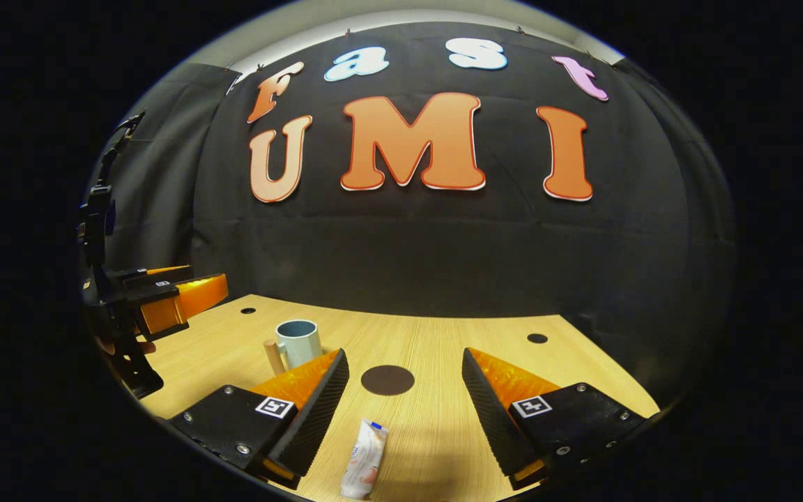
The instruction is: Put the toothbrush and toothpaste on the desktop into the cup, then pick up the cup and place it on the coaster on the desktop.
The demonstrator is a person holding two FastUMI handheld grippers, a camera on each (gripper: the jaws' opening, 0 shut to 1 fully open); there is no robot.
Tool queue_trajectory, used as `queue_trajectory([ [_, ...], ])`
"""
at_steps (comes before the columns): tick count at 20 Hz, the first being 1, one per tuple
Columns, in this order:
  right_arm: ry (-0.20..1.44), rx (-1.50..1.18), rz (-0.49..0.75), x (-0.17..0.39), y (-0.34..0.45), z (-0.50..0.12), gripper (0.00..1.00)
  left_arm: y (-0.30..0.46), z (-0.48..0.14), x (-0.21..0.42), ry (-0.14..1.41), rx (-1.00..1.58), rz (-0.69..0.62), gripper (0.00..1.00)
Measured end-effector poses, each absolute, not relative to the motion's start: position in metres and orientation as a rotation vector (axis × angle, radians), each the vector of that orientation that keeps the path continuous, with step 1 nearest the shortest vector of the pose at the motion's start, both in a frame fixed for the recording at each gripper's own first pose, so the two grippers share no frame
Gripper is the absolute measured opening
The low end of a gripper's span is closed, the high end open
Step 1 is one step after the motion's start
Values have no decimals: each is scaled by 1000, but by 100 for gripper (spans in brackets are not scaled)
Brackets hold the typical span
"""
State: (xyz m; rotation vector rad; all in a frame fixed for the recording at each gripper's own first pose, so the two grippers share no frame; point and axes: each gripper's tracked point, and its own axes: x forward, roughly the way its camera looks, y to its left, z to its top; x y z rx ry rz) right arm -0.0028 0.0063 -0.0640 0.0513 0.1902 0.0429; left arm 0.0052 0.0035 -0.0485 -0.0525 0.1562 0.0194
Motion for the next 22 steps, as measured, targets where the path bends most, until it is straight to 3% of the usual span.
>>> queue_trajectory([
  [12, 537, 94, 101, -24, 38, -181, 95, -31, -187, -34, 619, -95, -56, 99],
  [22, 729, 94, 122, -30, 56, -228, 93, -45, -246, -62, 895, -99, -44, 99],
])
